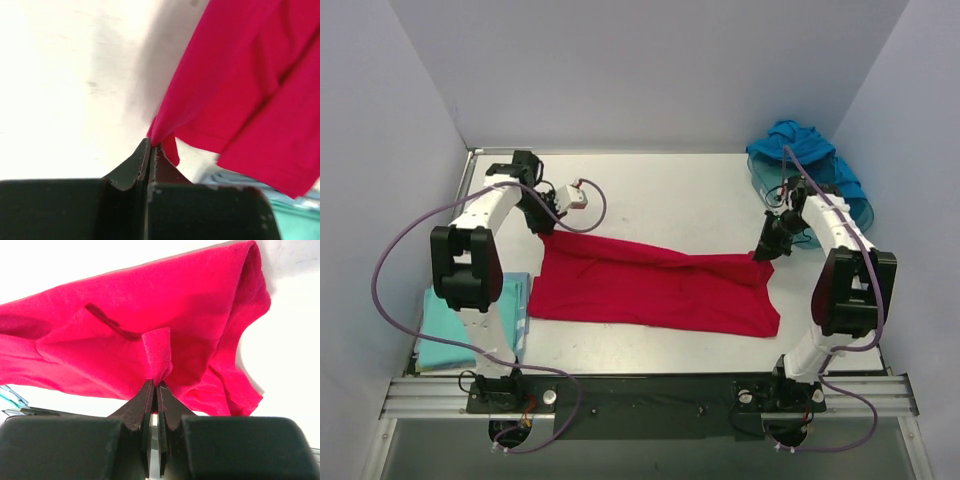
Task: Fold and stack the t-shirts
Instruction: Fold the other side of the tshirt into a rectangle
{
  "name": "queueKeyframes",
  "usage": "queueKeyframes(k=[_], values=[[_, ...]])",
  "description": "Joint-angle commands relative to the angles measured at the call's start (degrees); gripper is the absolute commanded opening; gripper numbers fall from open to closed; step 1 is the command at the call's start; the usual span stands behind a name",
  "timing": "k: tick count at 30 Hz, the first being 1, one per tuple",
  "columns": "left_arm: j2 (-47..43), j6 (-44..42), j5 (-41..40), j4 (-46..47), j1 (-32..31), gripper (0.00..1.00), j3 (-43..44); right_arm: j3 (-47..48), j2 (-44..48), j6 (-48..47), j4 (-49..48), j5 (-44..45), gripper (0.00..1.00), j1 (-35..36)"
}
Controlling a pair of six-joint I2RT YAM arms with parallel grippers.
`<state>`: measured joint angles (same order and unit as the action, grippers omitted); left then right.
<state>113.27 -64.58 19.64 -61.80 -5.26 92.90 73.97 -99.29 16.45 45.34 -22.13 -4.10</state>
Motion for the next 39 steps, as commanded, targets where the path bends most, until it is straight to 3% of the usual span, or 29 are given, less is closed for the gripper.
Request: queueKeyframes(k=[1,4,8,14,22,29,31,32,34,39], values=[[-6.7,8.7,-3.8,15.6,0.1,0.00,-1.1,1.2,4.9,-0.5,7.5,0.7,0.00,-1.2],[-10.9,6.8,-6.9,22.9,0.1,0.00,-5.4,-2.2,7.7,-0.6,8.5,0.1,0.00,-3.3],[-16.0,-2.3,-4.3,22.1,-1.9,0.00,-17.9,-9.0,8.8,0.2,8.1,-4.1,0.00,-2.3],[-16.3,-5.6,-7.9,23.7,-2.5,0.00,-27.1,-15.4,7.4,1.1,6.8,-3.5,0.00,-1.6],[-16.8,-12.4,-11.3,22.0,-2.6,0.00,-31.5,-17.7,3.9,1.8,4.4,-3.6,0.00,-1.5],[-16.9,-14.0,-10.0,15.9,-2.7,0.00,-28.0,-17.6,2.8,2.2,3.6,-2.1,0.00,-1.5],[-16.7,-16.3,-7.6,8.6,-2.7,0.29,-26.2,-17.5,2.8,2.4,3.9,-1.4,0.03,-1.5],[-16.8,-16.5,-6.3,6.8,-2.6,0.48,-25.6,-17.5,2.9,2.4,4.1,-0.6,0.17,-1.6],[-16.6,-16.8,-4.7,1.3,-2.5,0.53,-23.6,-17.5,3.8,2.6,4.8,0.8,0.32,-1.8],[-16.4,-18.8,-0.2,-13.7,-1.9,0.57,-15.6,-12.4,9.9,3.5,8.2,5.0,0.45,-0.7]])
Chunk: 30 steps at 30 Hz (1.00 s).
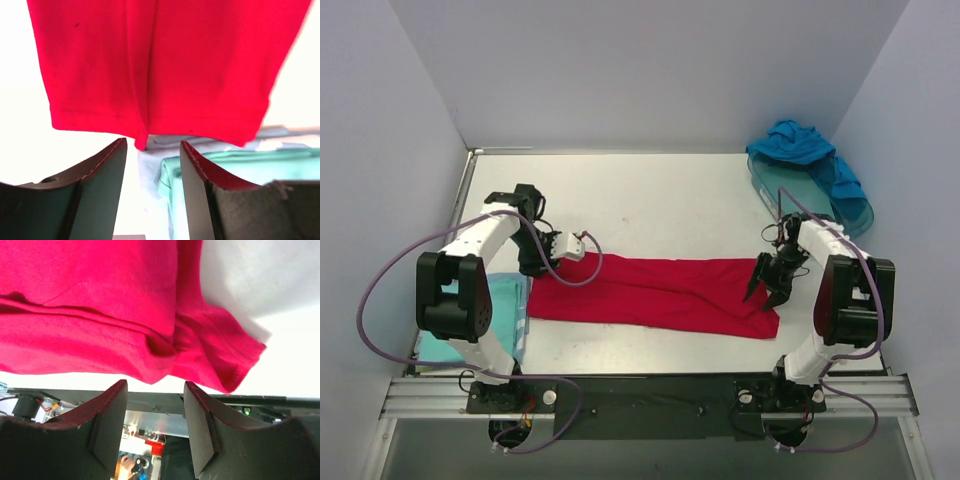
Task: Fold and stack the t-shirts
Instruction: Fold the other side of the tshirt into a rectangle
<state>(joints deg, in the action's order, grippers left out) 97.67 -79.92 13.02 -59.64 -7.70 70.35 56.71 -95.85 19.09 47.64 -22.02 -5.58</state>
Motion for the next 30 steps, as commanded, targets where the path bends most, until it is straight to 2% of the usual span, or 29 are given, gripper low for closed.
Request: queueKeyframes(k=[1,3,4,6,7,9,10,13,15,20,22,30], values=[[-0.1,-3.1,8.4,-16.4,0.7,0.55,7.7,7.9,7.6,0.5,6.0,6.2,0.45,2.7],[1.3,3.3,11.5,-11.7,0.4,0.43,9.9,12.9,7.6,-0.2,5.2,8.6,0.45,7.7],[2.0,9.4,11.9,-8.9,0.1,0.30,10.9,14.5,7.2,-0.6,4.0,8.8,0.44,11.7],[3.8,18.6,9.8,0.4,-1.3,0.21,11.1,18.5,4.5,-1.2,0.5,7.6,0.28,17.1],[4.9,20.7,8.7,5.4,-2.0,0.19,10.8,20.1,1.9,-1.3,-2.4,4.1,0.16,18.5],[6.1,24.4,5.8,11.3,-2.9,0.15,9.3,23.9,-3.4,-2.4,-4.4,0.7,0.02,22.5],[6.5,25.2,4.1,13.1,-3.1,0.13,8.0,25.2,-5.1,-2.7,-4.6,0.6,0.00,24.7],[7.6,25.0,2.2,17.1,-3.2,0.12,5.8,30.6,-13.0,-3.5,-6.1,-1.2,0.00,28.0],[8.3,24.5,1.6,16.5,-2.9,0.12,5.3,31.9,-16.4,-3.9,-7.5,-3.1,0.00,29.4],[7.5,21.6,1.8,17.4,-2.7,0.12,0.2,29.1,-22.3,-7.5,-8.5,-8.8,0.00,31.2],[6.7,20.2,2.6,16.8,-2.7,0.12,-2.3,26.7,-22.1,-9.9,-8.6,-11.3,0.00,31.9],[4.4,15.5,8.6,8.7,-1.2,0.13,-1.3,18.7,-15.1,-14.2,-11.5,-15.6,0.00,32.8]])
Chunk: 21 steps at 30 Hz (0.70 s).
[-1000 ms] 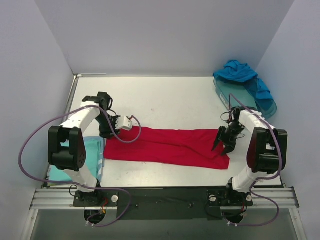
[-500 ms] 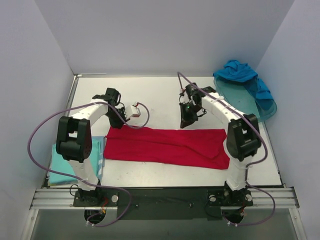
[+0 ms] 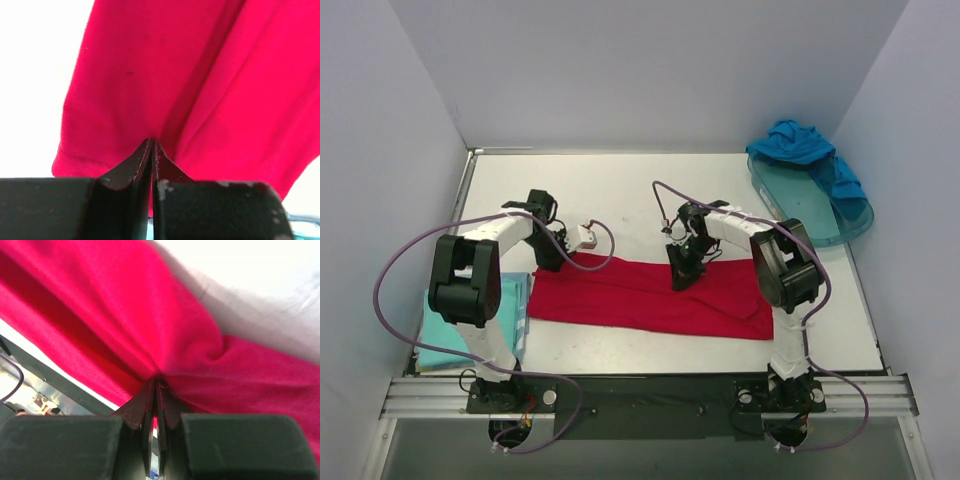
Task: Fold and stack the t-shirts
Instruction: Fold the other side of the tshirt into a rectangle
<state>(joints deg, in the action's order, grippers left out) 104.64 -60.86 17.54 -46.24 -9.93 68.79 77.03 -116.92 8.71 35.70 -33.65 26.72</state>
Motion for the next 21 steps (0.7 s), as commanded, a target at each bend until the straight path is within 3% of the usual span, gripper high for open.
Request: queueKeyframes(k=[1,9,14,21], values=[[-2.7,-4.3,4.9,-7.0,1.1,0.14,0.7,-2.2,6.3,-4.4,0.4,-4.2,0.00,0.9],[-5.0,-10.5,4.3,-11.9,1.8,0.17,-0.7,-6.1,10.6,-5.5,-0.4,-2.5,0.00,2.0],[-5.3,-10.9,1.4,-10.2,2.3,0.18,-4.2,-7.3,8.8,-5.5,-0.3,-0.2,0.00,2.4],[-5.2,-10.2,3.4,-15.1,2.6,0.19,3.7,-1.8,11.3,-4.7,2.4,-0.5,0.00,2.0]])
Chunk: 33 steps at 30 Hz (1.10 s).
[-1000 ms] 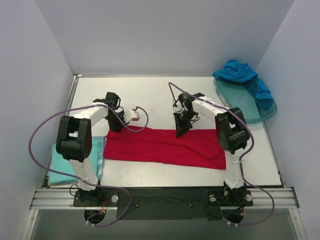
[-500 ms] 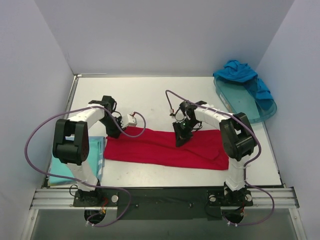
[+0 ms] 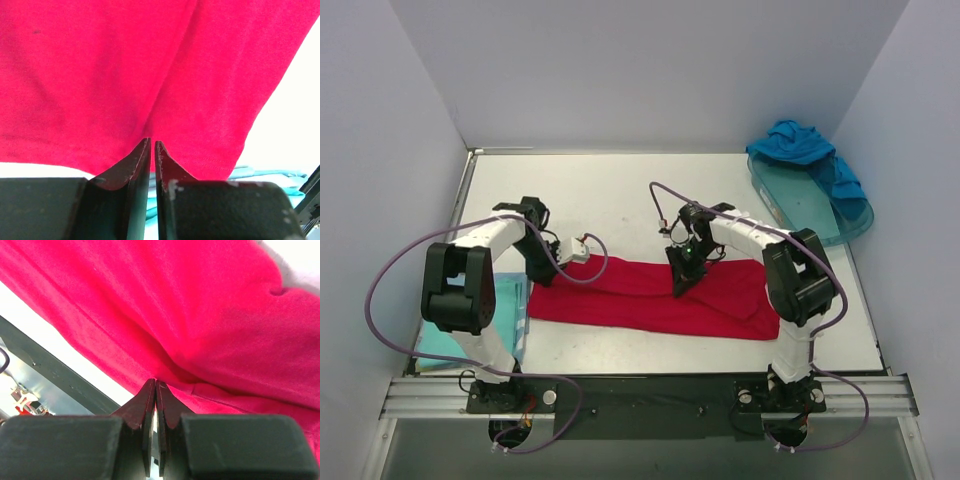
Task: Fold and stack the t-shirts
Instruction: Fold the other side of the tshirt into a rectangle, then rotate the tshirt 85 degrees
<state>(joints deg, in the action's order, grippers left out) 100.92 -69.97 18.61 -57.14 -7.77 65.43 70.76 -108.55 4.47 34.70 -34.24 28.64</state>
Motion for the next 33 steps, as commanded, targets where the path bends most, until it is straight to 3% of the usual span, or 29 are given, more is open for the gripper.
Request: queueKeyframes(k=[1,4,6,11,15,19,22,27,33], values=[[-1.3,-1.0,4.1,-5.0,0.4,0.19,8.9,5.9,3.5,-0.2,3.6,-0.7,0.00,-0.2],[0.6,1.0,8.9,-8.8,0.4,0.20,15.8,6.9,6.4,2.4,3.7,0.5,0.00,-3.8],[1.6,5.2,8.7,-5.8,0.2,0.21,16.4,6.2,7.1,5.3,4.4,4.7,0.00,-7.3],[2.8,14.8,1.5,12.0,-0.6,0.21,10.3,0.3,10.2,6.7,5.4,12.4,0.00,-12.6],[5.0,19.3,-0.9,16.2,-1.0,0.21,8.7,-4.2,10.6,10.2,7.0,15.5,0.00,-12.9],[5.7,22.1,-5.9,20.7,-1.5,0.21,4.5,-7.4,8.5,16.5,6.3,22.3,0.00,-19.5],[5.3,22.3,-8.8,21.4,-1.4,0.21,2.3,-2.2,5.1,17.2,6.3,27.1,0.00,-21.5],[1.8,20.4,-12.3,20.0,-1.2,0.20,-2.9,8.8,-8.8,16.5,9.8,25.4,0.00,-24.6],[-4.7,19.5,-6.5,12.2,-1.2,0.21,-5.5,36.1,-23.4,14.2,17.8,24.7,0.00,-24.5]])
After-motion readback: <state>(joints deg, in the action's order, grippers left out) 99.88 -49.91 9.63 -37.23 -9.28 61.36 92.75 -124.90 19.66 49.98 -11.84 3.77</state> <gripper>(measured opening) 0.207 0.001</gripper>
